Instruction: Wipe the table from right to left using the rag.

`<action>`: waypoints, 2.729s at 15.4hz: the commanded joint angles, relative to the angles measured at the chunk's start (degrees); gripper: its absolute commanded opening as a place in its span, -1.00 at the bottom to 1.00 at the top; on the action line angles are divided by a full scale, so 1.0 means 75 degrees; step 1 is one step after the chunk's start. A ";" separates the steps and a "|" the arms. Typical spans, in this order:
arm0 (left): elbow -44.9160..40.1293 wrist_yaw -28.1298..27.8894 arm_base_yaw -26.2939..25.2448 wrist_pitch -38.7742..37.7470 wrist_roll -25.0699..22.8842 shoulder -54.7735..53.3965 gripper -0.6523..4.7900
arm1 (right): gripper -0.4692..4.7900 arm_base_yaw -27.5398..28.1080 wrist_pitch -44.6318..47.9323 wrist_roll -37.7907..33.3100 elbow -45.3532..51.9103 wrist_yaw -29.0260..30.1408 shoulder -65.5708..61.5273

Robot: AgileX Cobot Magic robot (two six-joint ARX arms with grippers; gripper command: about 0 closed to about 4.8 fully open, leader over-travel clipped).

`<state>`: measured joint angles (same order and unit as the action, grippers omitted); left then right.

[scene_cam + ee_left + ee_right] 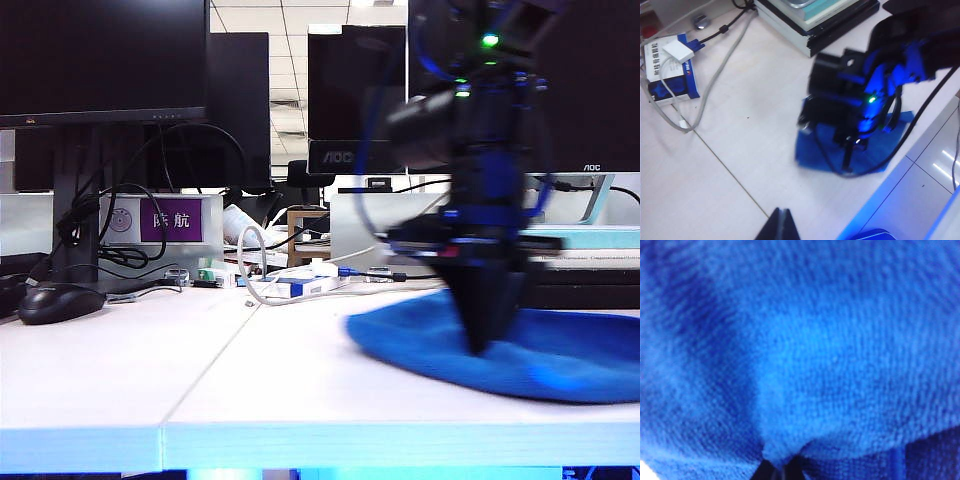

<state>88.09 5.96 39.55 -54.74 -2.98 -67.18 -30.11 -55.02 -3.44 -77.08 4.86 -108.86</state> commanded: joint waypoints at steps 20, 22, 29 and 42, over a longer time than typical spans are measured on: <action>0.0058 -0.1026 0.0003 -0.1492 -0.0006 0.0096 -0.78 | -0.85 -0.2433 0.0137 0.0070 -0.3614 0.0807 -0.2891; 0.0058 -0.1207 0.0003 -0.1757 0.0029 0.0111 -0.78 | -0.85 -0.2634 0.0143 0.0073 -0.4106 0.0857 -0.3194; 0.0064 -0.2221 -0.0851 -0.2871 0.0866 0.0481 -0.78 | -0.85 -0.3112 0.0399 -0.0003 -0.5109 0.1035 -0.3861; 0.0152 -0.2162 -0.1399 -0.3095 0.0857 0.0863 -0.78 | -0.85 -0.3593 0.1320 -0.0493 -0.5109 0.1221 -0.4118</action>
<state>88.79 -10.17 29.08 -77.97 3.31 -60.95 -56.45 -42.00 -6.35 -116.55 14.28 -137.69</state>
